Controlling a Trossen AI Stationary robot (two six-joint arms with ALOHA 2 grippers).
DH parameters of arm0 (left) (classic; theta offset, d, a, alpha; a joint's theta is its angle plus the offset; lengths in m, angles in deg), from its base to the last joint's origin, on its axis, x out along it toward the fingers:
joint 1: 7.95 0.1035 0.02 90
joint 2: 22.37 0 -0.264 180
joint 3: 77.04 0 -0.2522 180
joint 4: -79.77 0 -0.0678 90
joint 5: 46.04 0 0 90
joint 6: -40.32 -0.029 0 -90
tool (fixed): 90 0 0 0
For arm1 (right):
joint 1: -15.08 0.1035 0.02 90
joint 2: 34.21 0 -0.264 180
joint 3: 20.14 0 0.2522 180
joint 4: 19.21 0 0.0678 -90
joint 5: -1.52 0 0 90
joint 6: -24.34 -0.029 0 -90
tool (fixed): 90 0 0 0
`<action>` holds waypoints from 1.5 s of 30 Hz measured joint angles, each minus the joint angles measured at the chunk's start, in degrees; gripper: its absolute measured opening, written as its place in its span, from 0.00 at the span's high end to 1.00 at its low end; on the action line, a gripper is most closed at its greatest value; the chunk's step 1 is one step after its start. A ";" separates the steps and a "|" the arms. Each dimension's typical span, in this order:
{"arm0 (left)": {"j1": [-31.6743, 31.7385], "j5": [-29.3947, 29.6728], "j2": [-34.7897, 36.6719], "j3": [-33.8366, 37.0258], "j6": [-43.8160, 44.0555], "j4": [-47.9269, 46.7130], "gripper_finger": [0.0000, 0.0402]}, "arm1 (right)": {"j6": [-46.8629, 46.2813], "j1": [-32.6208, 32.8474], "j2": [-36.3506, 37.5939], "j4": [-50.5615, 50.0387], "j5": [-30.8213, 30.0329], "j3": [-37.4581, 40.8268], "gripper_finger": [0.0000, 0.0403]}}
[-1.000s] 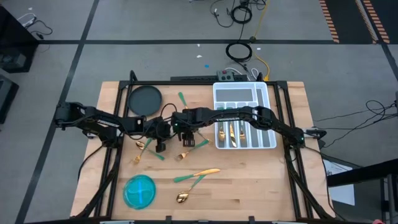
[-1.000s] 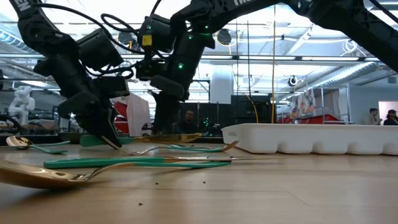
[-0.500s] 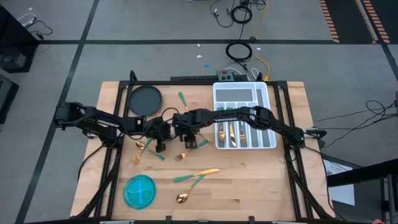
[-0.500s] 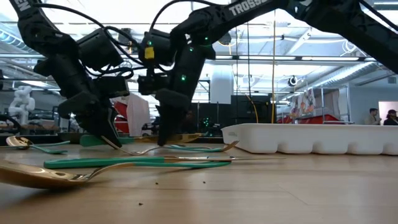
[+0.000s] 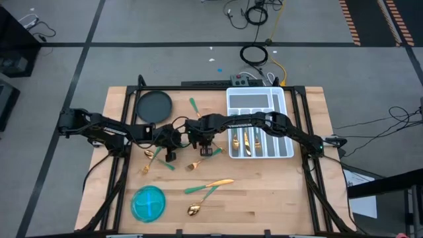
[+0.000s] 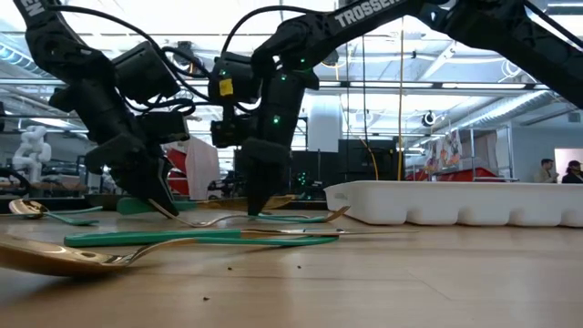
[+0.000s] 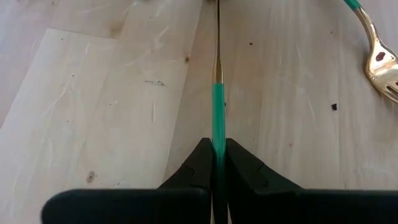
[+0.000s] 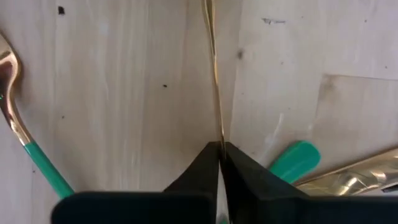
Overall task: Sort silverware
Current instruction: Put the center green table knife into the middle left slot of the white silverware tray
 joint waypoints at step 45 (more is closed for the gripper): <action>6.06 2.21 11.06 -14.75 -7.95 -36.51 0.51 | -4.70 -2.71 14.51 -25.00 -18.92 -0.22 1.00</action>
